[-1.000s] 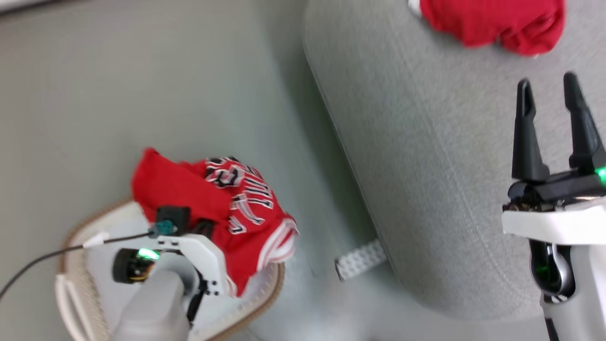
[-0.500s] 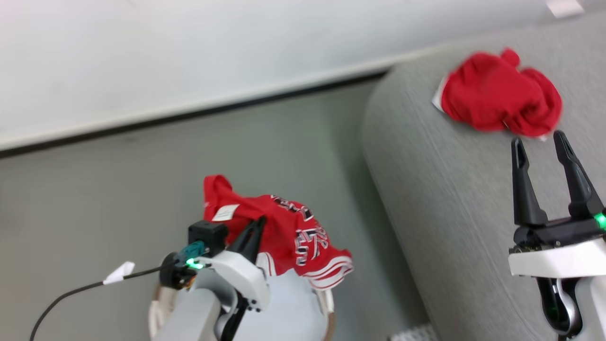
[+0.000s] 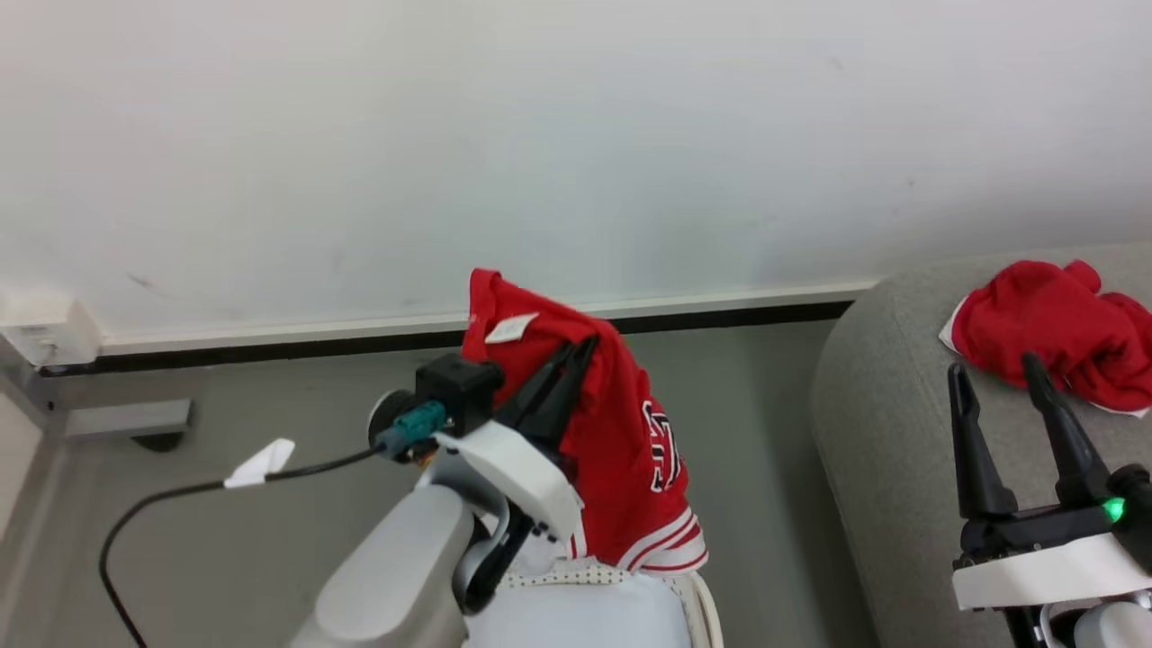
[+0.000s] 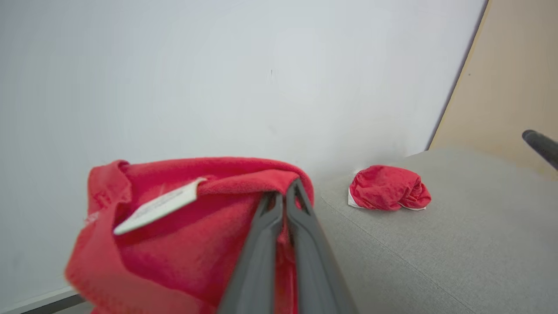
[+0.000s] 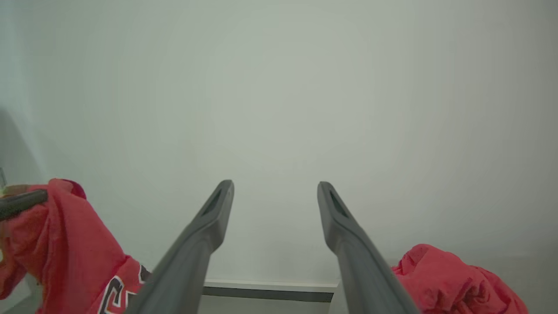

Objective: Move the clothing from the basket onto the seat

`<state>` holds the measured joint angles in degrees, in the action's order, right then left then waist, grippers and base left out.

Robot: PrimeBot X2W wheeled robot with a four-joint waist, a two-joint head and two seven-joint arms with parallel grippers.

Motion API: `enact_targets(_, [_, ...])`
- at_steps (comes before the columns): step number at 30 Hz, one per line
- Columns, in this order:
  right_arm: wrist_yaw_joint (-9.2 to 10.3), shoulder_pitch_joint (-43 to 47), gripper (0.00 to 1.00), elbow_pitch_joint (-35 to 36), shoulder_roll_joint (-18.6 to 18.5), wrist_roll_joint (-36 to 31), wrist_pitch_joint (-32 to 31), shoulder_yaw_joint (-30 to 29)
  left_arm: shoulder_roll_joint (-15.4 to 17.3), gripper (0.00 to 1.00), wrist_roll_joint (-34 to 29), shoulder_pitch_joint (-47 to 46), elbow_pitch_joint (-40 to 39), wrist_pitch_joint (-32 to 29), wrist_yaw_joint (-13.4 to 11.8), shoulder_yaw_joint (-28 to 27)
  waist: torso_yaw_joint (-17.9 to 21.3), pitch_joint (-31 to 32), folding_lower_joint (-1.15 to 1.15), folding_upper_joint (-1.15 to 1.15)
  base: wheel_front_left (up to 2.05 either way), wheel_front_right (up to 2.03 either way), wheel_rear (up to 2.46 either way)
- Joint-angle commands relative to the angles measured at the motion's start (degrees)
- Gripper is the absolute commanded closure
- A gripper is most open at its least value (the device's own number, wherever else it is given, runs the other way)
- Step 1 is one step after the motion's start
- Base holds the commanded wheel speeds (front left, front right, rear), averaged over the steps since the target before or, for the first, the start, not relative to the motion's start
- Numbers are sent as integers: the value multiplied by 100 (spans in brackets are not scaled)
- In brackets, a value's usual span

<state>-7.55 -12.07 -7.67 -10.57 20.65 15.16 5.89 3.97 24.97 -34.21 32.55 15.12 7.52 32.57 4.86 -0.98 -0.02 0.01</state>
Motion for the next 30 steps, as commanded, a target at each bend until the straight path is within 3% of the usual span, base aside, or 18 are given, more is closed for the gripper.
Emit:
enact_targets(1, [13, 130, 0, -46, 30, 17, -4, 33, 76, 100, 82, -170, -120, -39, -11, 45, -231, 207, 2, -1, 0, 0, 0])
enact_targets(11, [13, 299, 0, -217, 156, 64, -4, 506, 335, 100, 282, -843, -898, -440, -19, 182, -461, 321, 2, -1, 0, 0, 0])
enact_targets(20, [13, 11, 0, -363, 77, 192, -4, 1288, 304, 100, 348, -719, -1011, -525, -84, 224, -448, 318, 2, -1, 0, 0, 0])
enact_targets(25, [13, -309, 0, -817, 145, 391, -4, 1998, 219, 100, 348, -622, -963, -483, -81, 362, -538, 342, 2, -1, 0, 0, 0])
enact_targets(30, [13, -694, 0, -1574, 398, 603, -4, 2281, 61, 100, 419, -554, -965, -456, -56, 661, -853, 383, 2, -1, 0, 0, 0])
